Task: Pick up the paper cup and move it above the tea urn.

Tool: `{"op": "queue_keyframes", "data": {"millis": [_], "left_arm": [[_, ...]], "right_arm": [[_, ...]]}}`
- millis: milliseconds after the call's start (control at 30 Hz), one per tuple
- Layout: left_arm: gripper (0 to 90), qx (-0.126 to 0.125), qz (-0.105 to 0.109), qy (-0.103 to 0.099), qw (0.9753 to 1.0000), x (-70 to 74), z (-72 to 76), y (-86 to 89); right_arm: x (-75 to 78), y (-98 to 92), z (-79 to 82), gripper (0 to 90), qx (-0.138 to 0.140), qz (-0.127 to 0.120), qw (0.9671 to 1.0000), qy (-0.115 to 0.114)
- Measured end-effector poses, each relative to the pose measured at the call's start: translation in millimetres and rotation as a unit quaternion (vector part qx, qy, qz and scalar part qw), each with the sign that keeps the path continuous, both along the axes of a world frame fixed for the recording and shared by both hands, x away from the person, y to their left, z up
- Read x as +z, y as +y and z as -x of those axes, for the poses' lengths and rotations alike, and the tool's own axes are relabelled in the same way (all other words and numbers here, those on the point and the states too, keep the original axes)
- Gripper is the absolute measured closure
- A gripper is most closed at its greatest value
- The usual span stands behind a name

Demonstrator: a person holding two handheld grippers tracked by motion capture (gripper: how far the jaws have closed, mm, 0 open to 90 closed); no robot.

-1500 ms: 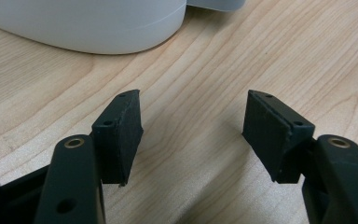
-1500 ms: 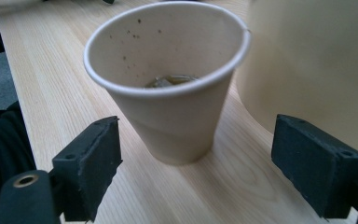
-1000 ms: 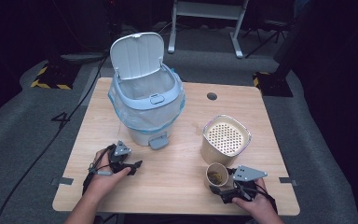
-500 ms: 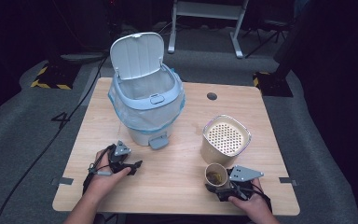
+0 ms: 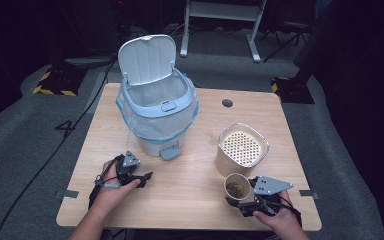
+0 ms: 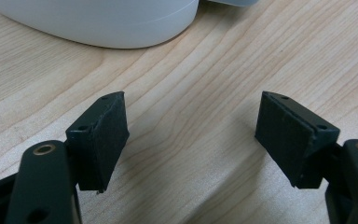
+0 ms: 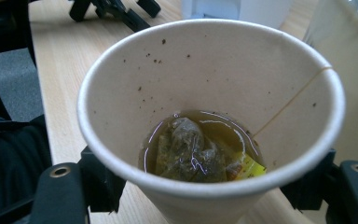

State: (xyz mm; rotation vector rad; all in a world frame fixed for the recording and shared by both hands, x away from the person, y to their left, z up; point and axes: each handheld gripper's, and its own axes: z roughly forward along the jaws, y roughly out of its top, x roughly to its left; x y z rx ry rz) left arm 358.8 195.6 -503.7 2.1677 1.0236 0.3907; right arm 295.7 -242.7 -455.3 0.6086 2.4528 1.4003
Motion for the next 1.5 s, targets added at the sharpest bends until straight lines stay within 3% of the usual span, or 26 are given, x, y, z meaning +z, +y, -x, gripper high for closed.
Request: {"op": "queue_keyframes", "data": {"millis": [100, 333, 767, 1200, 1367, 1500], "left_arm": [[25.3, 0.000, 0.001, 0.001, 1.0000, 0.0, -0.1, 0.2], [25.3, 0.000, 0.001, 0.001, 1.0000, 0.0, -0.1, 0.2], [25.3, 0.000, 0.001, 0.001, 1.0000, 0.0, -0.1, 0.2], [25.2, 0.000, 0.001, 0.001, 1.0000, 0.1, -0.2, 0.3], [25.2, 0.000, 0.002, 0.000, 1.0000, 0.0, -0.4, 0.6], [25.3, 0.000, 0.006, 0.004, 1.0000, 0.1, -0.4, 0.9]], "right_arm": [[19.0, -1.2, 1.0, 28.9, 0.010, 0.010, 0.9999, -0.001], [46.7, -3.4, -0.2, 29.0, 0.016, 0.006, 0.9998, -0.002], [91.3, -14.5, -23.9, 28.9, -0.021, -0.009, 0.9996, -0.017], [105.5, -25.3, -72.5, 28.9, -0.066, -0.006, 0.9976, -0.023], [107.4, -29.6, -92.3, 28.9, -0.069, -0.018, 0.9972, -0.022], [108.7, -34.1, -105.6, 28.9, -0.072, -0.013, 0.9969, -0.029]]}}
